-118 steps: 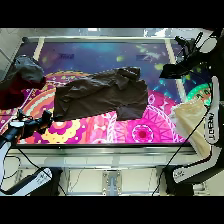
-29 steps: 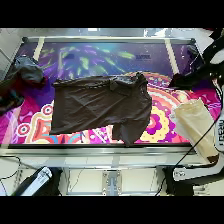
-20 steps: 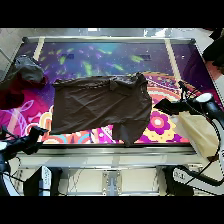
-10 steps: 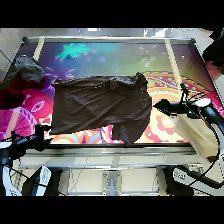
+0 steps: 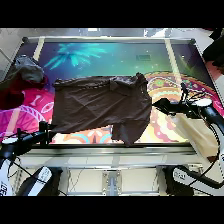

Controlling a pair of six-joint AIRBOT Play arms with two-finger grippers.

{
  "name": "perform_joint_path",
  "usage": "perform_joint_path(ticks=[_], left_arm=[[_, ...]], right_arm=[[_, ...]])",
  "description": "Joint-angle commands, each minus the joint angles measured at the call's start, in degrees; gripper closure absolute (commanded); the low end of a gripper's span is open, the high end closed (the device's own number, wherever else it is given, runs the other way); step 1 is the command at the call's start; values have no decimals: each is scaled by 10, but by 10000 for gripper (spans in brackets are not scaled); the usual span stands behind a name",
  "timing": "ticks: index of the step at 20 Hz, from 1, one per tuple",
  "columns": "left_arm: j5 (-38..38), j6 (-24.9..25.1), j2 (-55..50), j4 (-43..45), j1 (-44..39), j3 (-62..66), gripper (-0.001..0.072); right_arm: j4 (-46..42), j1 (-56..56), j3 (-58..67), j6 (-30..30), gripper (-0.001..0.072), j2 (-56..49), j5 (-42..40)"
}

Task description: Fold the shirts.

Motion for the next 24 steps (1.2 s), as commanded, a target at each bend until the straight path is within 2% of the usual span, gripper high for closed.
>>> perform_joint_path(ticks=[1, 5, 9, 13, 18, 20, 22, 23, 24], left_arm=[[74, 2, -9, -24, -48, 0, 703], [77, 4, -8, -24, -58, 0, 695], [75, 40, -8, -24, -58, 0, 695], [75, 46, -8, -24, -58, 0, 695], [73, 47, -7, -24, -58, 0, 695], [73, 78, -7, -24, -58, 1, 695], [73, 135, -7, -24, -58, 1, 695], [70, 159, -7, -24, -58, 2, 695], [55, 181, -7, -24, -58, 7, 695]], right_arm=[[4, 0, 0, 1, 284, 0, 7], [-28, 0, -1, 14, 285, 0, 10], [-131, 0, -28, 117, 284, -1, 4], [-106, 4, -66, 122, 284, -30, 2], [-82, 69, -73, 115, 285, -68, -59], [-64, 99, -73, 115, 285, -69, -94], [-45, 120, -73, 115, 293, -69, -105], [-33, 125, -73, 115, 400, -69, -101], [-21, 128, -71, 111, 600, -67, -91]])
